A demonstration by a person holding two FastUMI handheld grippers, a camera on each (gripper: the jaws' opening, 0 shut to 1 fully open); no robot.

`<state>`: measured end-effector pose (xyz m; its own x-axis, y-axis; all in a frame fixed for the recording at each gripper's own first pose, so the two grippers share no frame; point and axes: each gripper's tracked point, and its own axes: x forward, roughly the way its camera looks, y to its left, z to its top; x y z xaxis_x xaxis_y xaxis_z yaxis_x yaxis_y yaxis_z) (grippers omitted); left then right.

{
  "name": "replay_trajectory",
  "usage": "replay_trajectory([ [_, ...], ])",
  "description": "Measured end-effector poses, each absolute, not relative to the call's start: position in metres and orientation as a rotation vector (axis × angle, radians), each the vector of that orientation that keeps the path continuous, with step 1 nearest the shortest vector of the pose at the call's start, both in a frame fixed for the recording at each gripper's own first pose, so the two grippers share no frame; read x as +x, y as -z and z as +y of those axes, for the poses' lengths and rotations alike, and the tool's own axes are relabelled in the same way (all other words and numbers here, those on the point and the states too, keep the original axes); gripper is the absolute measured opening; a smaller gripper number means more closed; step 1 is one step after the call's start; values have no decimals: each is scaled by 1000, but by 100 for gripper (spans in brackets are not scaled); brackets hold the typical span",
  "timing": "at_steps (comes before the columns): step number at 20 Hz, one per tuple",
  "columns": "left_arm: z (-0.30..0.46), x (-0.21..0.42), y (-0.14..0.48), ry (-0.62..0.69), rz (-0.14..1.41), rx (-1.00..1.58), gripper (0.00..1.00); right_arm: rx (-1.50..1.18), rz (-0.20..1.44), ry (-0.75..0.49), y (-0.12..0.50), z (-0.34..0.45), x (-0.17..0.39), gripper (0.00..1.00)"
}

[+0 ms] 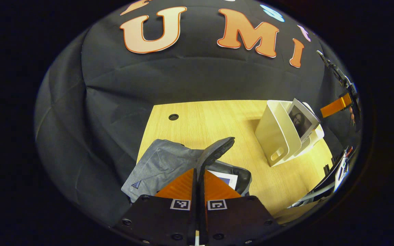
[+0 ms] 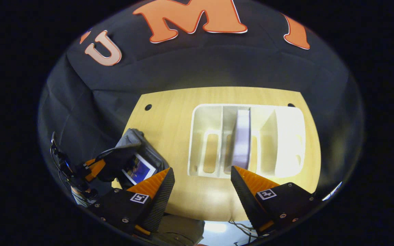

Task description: Open the schoolbag, grab two books from the bookshelf and put them into the schoolbag.

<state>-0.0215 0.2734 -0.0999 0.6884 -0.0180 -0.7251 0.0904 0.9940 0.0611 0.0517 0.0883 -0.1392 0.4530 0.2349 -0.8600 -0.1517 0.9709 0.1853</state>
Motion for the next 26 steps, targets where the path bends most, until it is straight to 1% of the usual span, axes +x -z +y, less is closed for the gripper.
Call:
replay_trajectory([
  [3, 273, -22, 102, 34, 820, 83, 4, 107, 1078, -219, 132, 72, 72, 98],
  [5, 273, -22, 102, 11, 830, 86, 4, 112, 1094, -210, 140, 64, 83, 97],
  [6, 274, -23, 103, 2, 834, 89, 4, 101, 1103, -199, 147, 59, 89, 96],
  [7, 275, -23, 103, -13, 838, 92, 0, 79, 1113, -190, 156, 54, 94, 96],
  [8, 274, -24, 103, -20, 846, 92, 4, 55, 1121, -174, 167, 48, 102, 95],
  [9, 274, -24, 105, -29, 852, 96, 4, 27, 1129, -173, 178, 45, 109, 95],
  [10, 274, -24, 108, -35, 862, 97, 4, -1, 1142, -161, 192, 41, 114, 93],
  [11, 275, -24, 108, -45, 872, 105, 4, -11, 1158, -150, 203, 39, 120, 89],
  [12, 276, -24, 107, -51, 874, 114, 4, -4, 1175, -144, 211, 40, 123, 70],
  [13, 275, -23, 105, -55, 874, 128, 4, 17, 1190, -137, 216, 42, 125, 76],
  [14, 276, -22, 104, -59, 874, 142, 4, 36, 1198, -132, 221, 43, 128, 66],
  [15, 276, -22, 103, -59, 873, 153, 4, 39, 1207, -111, 226, 41, 130, 60],
  [16, 277, -20, 102, -70, 875, 157, 4, 35, 1207, -100, 231, 40, 132, 57],
  [17, 278, -19, 102, -73, 878, 157, 4, 33, 1207, -92, 231, 38, 134, 43],
  [18, 278, -19, 102, -77, 880, 157, 4, 35, 1200, -84, 231, 39, 138, 37],
  [22, 276, -19, 104, -57, 883, 158, 4, 47, 1204, -65, 225, 37, 133, 31],
  [23, 277, -17, 105, -55, 884, 156, 0, 45, 1195, -64, 221, 37, 131, 30],
  [24, 278, -17, 105, -48, 883, 155, 4, 42, 1187, -65, 216, 35, 126, 29],
  [26, 278, -17, 106, -33, 882, 147, 4, 38, 1178, -57, 206, 33, 114, 28],
])
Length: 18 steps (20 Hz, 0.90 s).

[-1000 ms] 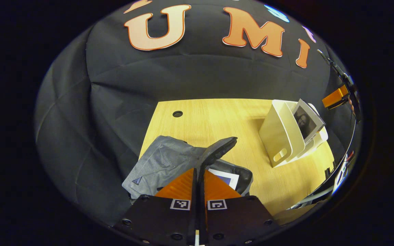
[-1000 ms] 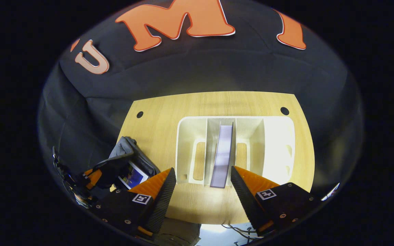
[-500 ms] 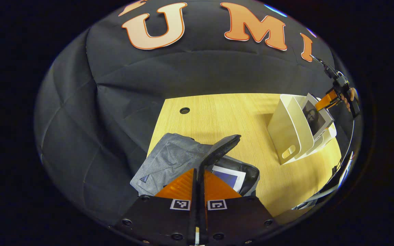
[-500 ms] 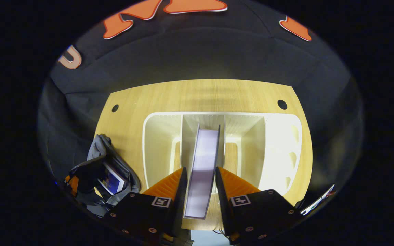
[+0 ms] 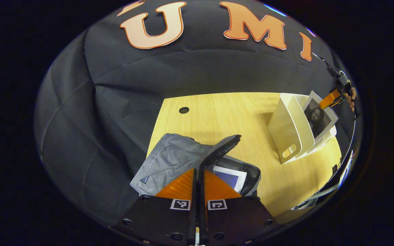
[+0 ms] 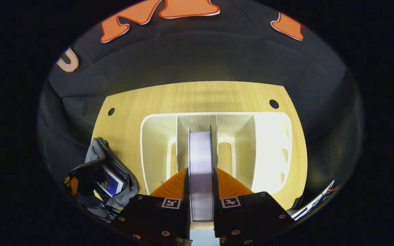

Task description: Open the schoolbag, grab two books from the bookshelf and put them into the schoolbag.

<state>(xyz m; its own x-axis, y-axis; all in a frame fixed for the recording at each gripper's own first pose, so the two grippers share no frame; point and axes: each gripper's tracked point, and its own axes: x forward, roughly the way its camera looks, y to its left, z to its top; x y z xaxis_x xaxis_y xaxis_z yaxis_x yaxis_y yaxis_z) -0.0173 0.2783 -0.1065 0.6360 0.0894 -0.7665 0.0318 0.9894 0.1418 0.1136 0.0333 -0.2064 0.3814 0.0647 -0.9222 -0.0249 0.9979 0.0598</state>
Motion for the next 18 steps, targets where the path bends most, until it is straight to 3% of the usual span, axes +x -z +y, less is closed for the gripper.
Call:
replay_trajectory([
  [18, 274, -28, 109, 316, 832, 158, 4, 241, 1100, 216, 167, 66, -59, 28],
])
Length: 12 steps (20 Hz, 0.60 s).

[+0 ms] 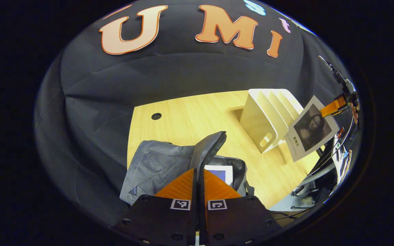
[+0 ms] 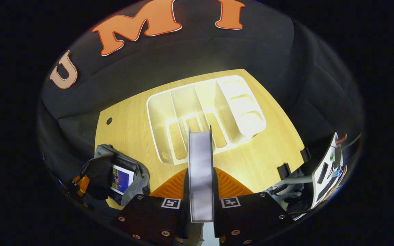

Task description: Open the schoolbag, grab two books from the bookshelf and put them into the schoolbag.

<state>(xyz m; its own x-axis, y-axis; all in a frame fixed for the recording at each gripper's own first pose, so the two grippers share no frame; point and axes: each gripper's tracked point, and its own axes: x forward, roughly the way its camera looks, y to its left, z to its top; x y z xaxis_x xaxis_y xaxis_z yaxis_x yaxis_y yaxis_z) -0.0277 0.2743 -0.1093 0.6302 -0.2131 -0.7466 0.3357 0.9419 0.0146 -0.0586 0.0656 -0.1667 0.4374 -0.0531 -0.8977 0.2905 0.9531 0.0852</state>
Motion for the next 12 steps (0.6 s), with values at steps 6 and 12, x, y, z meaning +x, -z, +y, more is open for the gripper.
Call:
replay_trajectory([
  [6, 283, -30, 105, 395, 808, 168, 4, 368, 1060, 257, 163, 107, -103, 28],
  [12, 292, -32, 94, 409, 780, 193, 4, 572, 983, 209, 155, 144, -126, 28],
])
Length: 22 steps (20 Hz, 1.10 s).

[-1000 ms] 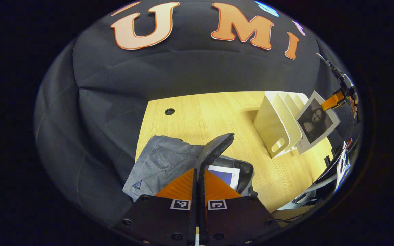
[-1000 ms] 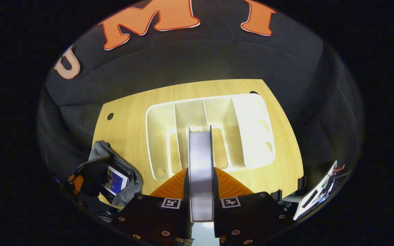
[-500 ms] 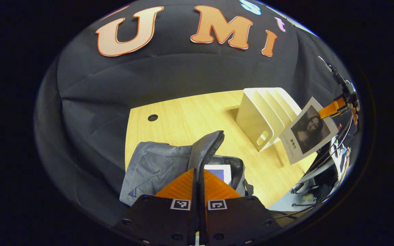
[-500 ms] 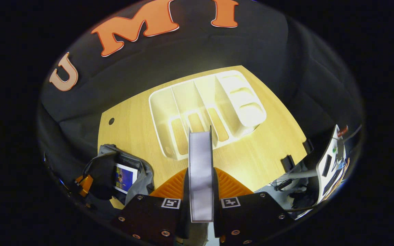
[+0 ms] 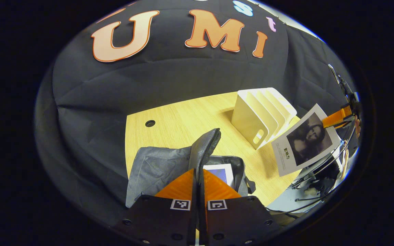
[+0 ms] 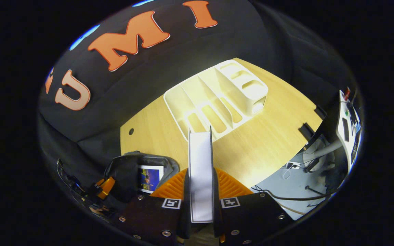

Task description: Open the schoolbag, grab two books from the bookshelf and put them into the schoolbag.

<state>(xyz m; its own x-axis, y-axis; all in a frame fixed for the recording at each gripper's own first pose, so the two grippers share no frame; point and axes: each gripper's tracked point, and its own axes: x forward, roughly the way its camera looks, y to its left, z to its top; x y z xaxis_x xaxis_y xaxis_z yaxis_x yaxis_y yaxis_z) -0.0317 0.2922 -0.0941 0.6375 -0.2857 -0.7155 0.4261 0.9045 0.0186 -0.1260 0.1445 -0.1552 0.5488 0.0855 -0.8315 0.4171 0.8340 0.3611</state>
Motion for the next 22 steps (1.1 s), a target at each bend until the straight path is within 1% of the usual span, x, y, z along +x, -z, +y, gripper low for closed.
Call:
replay_trajectory([
  [5, 297, -32, 88, 387, 772, 198, 4, 674, 915, 116, 144, 172, -126, 26],
  [10, 302, -33, 81, 353, 758, 172, 4, 763, 883, 17, 142, 207, -121, 26],
  [22, 297, -30, 69, 388, 723, 232, 4, 1022, 854, -105, 188, 288, -104, 25],
])
